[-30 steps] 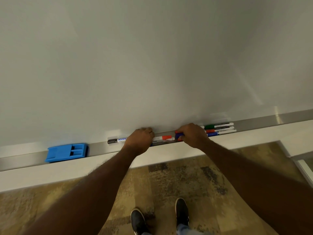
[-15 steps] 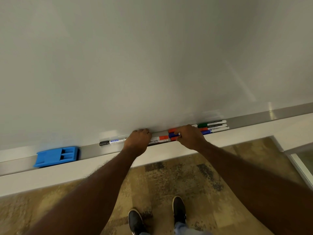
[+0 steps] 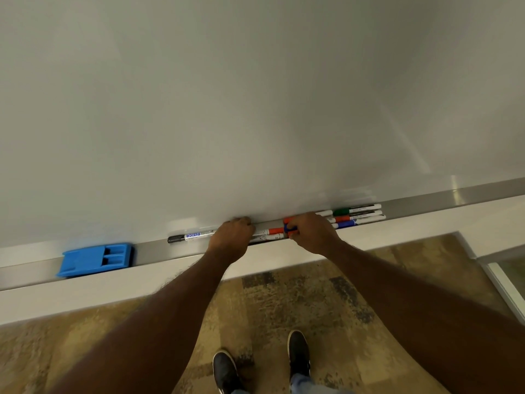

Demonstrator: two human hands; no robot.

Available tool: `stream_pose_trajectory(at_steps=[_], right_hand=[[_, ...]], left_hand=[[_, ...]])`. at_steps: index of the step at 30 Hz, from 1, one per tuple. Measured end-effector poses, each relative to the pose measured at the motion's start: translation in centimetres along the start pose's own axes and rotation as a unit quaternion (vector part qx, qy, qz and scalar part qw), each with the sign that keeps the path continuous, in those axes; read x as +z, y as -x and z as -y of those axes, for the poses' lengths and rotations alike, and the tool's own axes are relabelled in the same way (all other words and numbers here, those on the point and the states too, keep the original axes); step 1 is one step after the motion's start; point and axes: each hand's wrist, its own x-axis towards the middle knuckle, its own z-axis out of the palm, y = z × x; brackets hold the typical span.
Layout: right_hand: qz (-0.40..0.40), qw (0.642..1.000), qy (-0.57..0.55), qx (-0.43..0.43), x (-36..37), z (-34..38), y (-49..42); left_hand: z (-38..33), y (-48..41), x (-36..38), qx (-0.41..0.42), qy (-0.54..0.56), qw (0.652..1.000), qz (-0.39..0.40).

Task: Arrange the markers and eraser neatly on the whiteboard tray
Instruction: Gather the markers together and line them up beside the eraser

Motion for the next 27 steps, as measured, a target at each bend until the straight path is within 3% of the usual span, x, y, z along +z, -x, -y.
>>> stream_pose_trajectory(at_steps=[7,10,13,18,22,27], right_hand=[[-0.022,0.999,-0.022,-0.014,1.0,2.4,-0.9],[-0.043,0.996,-0.079,0.002,1.8,4.5,-1.4],[-0.031,0.991,-0.126,0.004,3.0,7.0,-2.1],[0.042,0.968,-0.245,0.038,4.4,10.8,-3.2],[0.117,0.939,-0.316,0.074,4.8,13.6,-3.6],[0.14,0.911,-0.367,0.127,5.2,15.3,-4.1]], left_hand=[[2.6,3.6,0.0,-0.061,0.096,0.988,-0.102],[4.2,6.7,0.3,-0.163,0.135,0.958,-0.192],[5.7,9.2,0.8,-0.286,0.17,0.913,-0.235],[6.7,10.8,1.3,-0.42,0.246,0.842,-0.232],[7.0,10.7,1.5,-0.45,0.281,0.825,-0.195],[7.3,10.2,1.5,-0.45,0.307,0.821,-0.172]])
